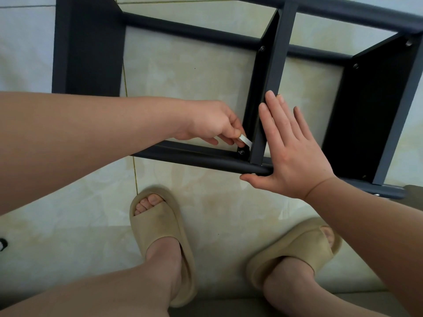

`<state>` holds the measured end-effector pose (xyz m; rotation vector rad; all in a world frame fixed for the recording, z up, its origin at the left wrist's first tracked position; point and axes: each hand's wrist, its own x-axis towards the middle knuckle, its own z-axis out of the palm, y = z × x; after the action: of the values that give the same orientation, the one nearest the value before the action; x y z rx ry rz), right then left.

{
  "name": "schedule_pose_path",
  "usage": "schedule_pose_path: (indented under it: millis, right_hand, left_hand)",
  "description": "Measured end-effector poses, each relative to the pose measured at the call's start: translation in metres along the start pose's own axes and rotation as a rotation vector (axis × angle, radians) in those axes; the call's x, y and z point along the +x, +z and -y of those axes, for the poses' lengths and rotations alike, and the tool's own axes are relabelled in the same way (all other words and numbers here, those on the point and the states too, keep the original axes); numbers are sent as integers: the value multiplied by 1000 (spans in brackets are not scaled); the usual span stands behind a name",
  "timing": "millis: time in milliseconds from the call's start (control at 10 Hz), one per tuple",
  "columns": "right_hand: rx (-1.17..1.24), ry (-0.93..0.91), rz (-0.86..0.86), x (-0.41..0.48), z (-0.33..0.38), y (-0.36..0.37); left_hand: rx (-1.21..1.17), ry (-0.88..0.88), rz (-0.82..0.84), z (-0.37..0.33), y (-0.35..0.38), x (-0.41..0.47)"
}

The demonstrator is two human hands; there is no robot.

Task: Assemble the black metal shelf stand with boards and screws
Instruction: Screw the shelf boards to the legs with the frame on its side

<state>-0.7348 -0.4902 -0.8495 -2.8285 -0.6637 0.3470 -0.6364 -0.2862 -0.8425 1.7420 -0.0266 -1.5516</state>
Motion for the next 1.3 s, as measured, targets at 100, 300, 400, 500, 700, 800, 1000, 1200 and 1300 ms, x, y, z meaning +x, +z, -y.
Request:
schedule_pose_path:
  millis: [100,300,400,500,700,800,1000,1200,1300]
  right_hand:
    - [0,0,-3,0,0,0]
    - [1,1,3,0,0,0]
    - [5,6,7,0,0,-1]
    - [5,7,12,0,1,-2]
    - [7,11,19,0,2,-3]
    - [4,8,16,0,2,-3]
    - [-3,8,26,0,1,-3]
    - [34,12,75,0,0,-7]
    - [73,-2,130,0,-5,-11]
  left_hand:
    - [34,17,4,1,-1,0]
    - [62,29,20,7,-2,1]
    - [77,42,38,10,-1,0]
    - [99,64,43,11,0,0]
    - [196,105,31,12,3,-1]
    - [202,96,49,13,6,-3]
    - [215,60,40,10,8,-4]
    - [313,96,-73,0,8,-1]
    - [220,131,-138,-2,8,-1]
